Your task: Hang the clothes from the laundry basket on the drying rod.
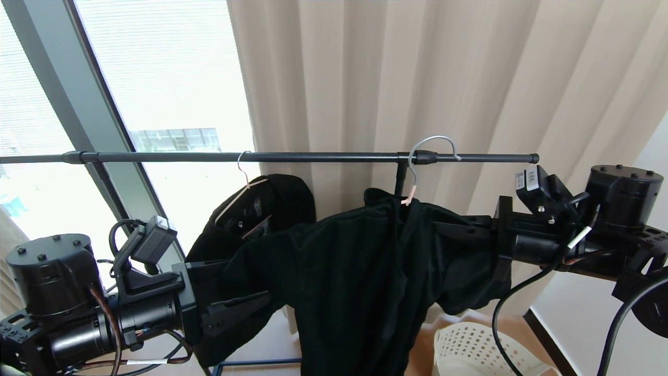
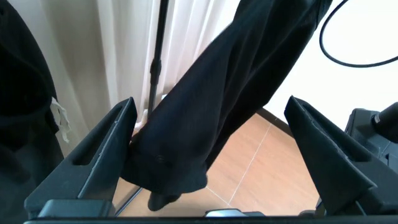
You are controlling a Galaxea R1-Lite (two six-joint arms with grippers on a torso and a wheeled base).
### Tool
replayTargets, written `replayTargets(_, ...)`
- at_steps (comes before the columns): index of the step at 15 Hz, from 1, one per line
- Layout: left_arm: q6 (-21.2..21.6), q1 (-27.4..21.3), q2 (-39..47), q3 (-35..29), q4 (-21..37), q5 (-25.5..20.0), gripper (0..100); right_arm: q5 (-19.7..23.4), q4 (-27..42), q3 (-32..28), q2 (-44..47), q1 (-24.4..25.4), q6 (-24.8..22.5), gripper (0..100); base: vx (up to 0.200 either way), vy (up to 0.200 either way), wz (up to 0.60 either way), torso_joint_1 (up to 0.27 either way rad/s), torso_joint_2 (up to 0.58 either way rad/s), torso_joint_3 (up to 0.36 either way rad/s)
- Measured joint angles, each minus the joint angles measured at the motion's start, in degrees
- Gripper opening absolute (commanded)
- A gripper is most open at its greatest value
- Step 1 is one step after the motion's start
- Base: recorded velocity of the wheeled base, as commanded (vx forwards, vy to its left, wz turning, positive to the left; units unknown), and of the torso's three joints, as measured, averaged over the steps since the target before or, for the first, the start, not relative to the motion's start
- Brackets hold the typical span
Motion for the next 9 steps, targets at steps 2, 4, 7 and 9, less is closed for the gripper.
replayTargets(2, 0.0, -0.7, 0.0, 0.3, -0.4, 0.0, 100, 0.0, 0.0, 0.1, -0.5, 0.0, 0.0, 0, 0.000, 0.000, 0.00, 0.000, 0.00, 0.000)
replayTargets(4, 0.0, -0.8, 0.2, 0.5, -1.0, 0.0, 100, 0.0, 0.0, 0.1, -0.7, 0.0, 0.0, 0, 0.000, 0.000, 0.00, 0.000, 0.00, 0.000)
replayTargets(7, 0.0, -0.9, 0.9, 0.5, -1.3, 0.0, 100, 0.0, 0.0, 0.0, -0.9, 0.0, 0.0, 0, 0.000, 0.000, 0.00, 0.000, 0.00, 0.000)
replayTargets(9, 0.0, -0.9, 1.6, 0.5, -1.3, 0.0, 100, 0.0, 0.0, 0.0, -1.0, 0.0, 0.0, 0, 0.000, 0.000, 0.00, 0.000, 0.00, 0.000)
